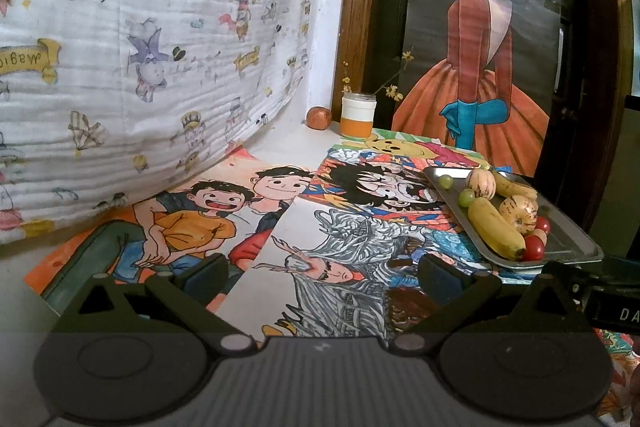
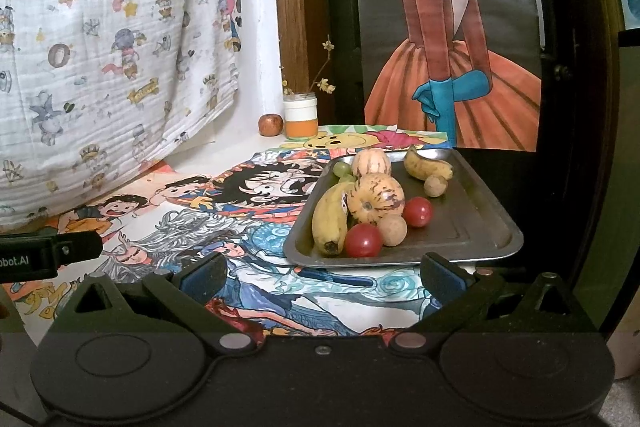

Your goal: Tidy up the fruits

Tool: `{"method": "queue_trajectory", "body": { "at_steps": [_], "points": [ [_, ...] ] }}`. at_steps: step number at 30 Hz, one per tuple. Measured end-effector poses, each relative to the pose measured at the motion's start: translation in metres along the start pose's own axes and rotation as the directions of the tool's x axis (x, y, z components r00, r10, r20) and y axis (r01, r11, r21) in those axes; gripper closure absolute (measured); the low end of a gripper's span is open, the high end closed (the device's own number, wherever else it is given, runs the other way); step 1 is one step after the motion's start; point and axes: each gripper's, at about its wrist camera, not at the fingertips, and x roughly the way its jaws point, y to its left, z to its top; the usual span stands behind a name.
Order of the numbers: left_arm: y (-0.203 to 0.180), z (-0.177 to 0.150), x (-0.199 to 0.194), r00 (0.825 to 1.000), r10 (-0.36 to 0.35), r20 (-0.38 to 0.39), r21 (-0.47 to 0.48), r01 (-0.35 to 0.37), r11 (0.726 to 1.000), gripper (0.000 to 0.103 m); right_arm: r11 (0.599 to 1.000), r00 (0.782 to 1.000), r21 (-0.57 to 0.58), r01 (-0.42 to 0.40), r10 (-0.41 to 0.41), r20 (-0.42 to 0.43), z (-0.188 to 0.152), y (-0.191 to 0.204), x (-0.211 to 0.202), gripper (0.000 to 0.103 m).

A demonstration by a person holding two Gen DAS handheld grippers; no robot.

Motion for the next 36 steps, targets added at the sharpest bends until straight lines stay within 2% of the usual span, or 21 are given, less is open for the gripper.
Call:
{"method": "queue_trajectory", "body": {
  "at_steps": [36],
  "points": [
    [0.0037,-0.0022,0.0008,1.0,0.0,-0.016,-0.016,0.0,1.0,0.0,1.0,1.0,0.004,0.014,-0.014,0.011,-0.0022,-0.0016,-0.0011,0.001]
  ]
}}
